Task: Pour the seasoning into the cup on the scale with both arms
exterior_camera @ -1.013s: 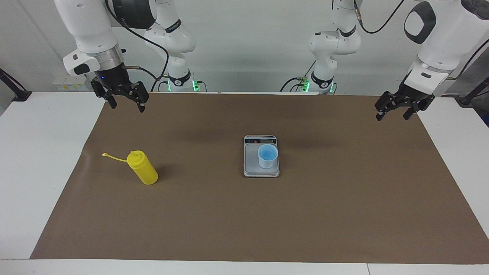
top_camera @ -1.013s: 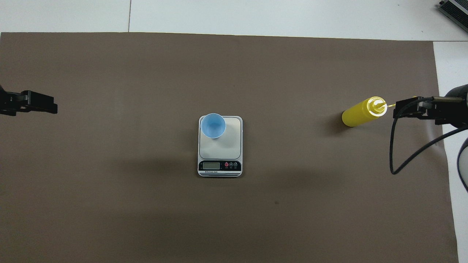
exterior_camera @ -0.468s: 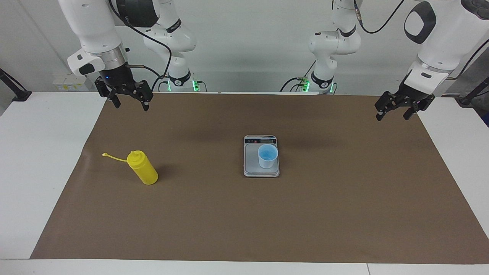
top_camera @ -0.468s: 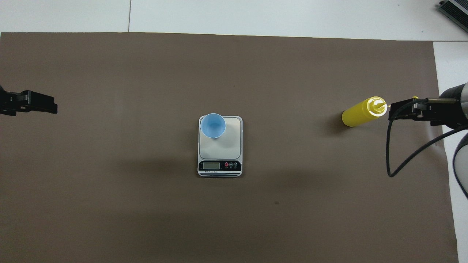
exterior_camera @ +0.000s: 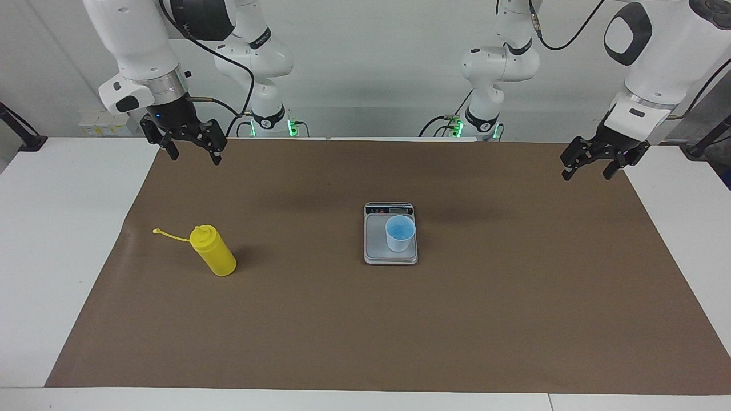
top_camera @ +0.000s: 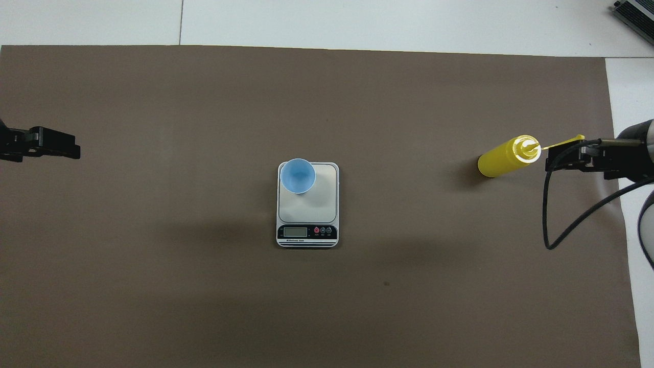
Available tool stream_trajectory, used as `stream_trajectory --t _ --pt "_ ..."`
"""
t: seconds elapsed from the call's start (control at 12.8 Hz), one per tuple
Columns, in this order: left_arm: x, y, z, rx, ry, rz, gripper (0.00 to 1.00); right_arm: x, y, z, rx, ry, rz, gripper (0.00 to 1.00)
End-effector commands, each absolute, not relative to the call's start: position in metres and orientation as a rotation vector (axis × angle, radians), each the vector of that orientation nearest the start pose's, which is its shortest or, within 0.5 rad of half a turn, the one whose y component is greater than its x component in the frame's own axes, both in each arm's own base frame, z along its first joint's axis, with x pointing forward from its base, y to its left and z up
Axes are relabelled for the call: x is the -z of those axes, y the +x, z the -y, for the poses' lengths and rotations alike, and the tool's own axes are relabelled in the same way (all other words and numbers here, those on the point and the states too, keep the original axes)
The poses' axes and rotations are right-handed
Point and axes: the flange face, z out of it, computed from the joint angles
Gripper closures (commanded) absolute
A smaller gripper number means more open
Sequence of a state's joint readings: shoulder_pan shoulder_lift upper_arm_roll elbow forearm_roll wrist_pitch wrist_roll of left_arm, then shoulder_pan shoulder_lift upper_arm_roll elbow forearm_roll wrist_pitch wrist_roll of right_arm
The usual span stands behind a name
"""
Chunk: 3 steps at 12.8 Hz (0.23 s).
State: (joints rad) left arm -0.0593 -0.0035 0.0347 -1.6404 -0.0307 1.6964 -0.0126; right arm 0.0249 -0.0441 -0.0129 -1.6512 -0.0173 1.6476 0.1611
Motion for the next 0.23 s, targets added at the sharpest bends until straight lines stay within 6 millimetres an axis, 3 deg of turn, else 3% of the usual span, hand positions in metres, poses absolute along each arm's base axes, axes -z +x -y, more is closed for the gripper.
stream_trajectory --t 0.0,0.16 --pt "-0.6076 0.5577 0.0151 0.094 -3.186 -0.013 0.00 -0.6170 0.5467 -0.0029 0.040 -3.124 -0.226 0.00" --pt "-0.6076 0.5577 0.0151 0.094 -3.186 -0.013 0.00 -0.6169 0.5460 -0.0035 0.037 -3.118 -0.226 0.00"
